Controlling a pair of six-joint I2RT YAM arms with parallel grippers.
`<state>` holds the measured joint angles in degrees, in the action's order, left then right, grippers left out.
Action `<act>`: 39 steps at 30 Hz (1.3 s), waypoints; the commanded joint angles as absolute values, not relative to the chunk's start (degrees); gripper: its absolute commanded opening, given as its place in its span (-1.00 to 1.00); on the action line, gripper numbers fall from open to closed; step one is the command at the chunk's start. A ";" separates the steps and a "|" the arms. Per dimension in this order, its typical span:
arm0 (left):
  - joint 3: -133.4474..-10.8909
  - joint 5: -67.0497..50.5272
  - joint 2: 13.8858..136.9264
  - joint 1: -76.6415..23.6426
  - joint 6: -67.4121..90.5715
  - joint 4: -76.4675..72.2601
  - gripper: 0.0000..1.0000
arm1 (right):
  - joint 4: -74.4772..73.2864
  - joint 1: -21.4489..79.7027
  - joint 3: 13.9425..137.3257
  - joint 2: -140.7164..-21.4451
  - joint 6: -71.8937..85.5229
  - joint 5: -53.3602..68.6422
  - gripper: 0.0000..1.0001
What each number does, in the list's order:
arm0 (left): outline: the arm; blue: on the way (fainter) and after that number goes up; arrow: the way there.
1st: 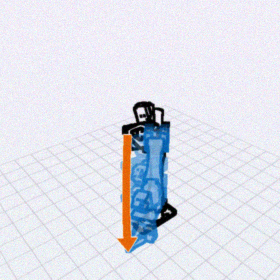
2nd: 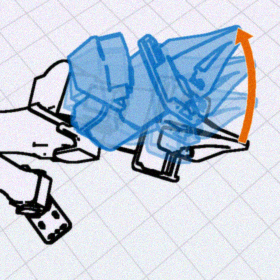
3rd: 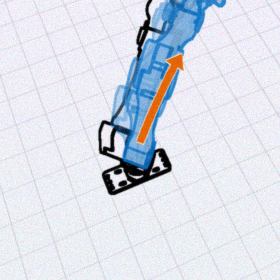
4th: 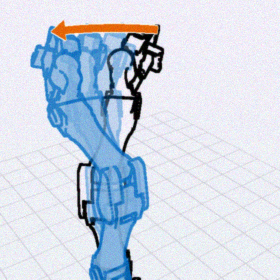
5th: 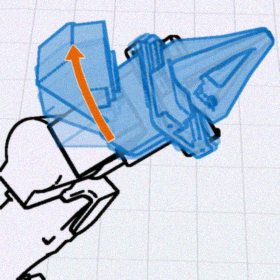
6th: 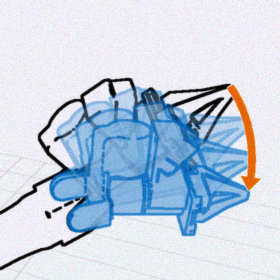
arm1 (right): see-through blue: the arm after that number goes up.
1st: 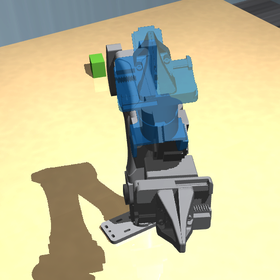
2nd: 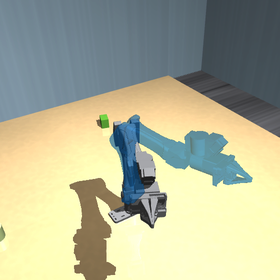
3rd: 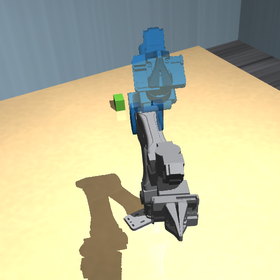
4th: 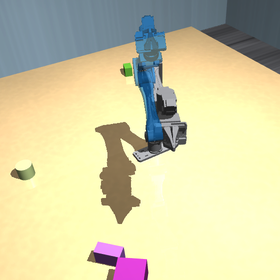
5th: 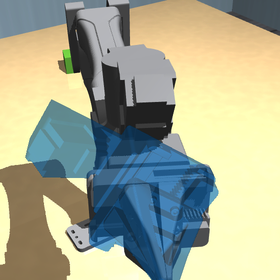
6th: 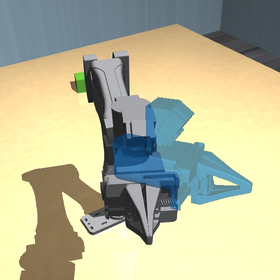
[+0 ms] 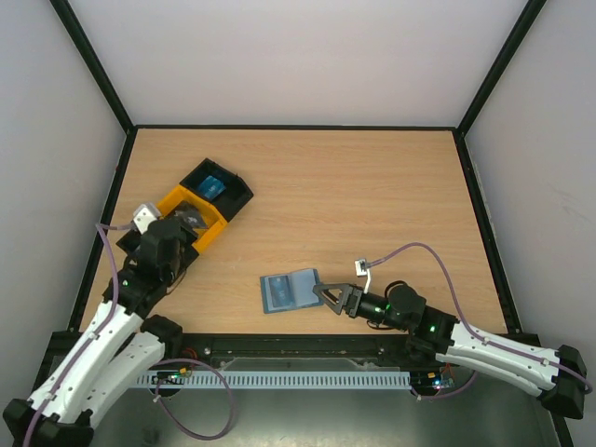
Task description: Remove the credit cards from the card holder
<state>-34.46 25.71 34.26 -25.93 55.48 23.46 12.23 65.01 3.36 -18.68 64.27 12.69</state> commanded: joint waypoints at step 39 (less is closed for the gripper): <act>-35.00 32.63 74.33 -6.59 51.33 -12.28 -0.95 | 2.50 65.30 11.47 -19.06 60.25 7.56 0.96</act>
<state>-33.06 31.31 72.25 -7.05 53.25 -7.99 4.12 65.01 9.72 -19.46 61.28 8.75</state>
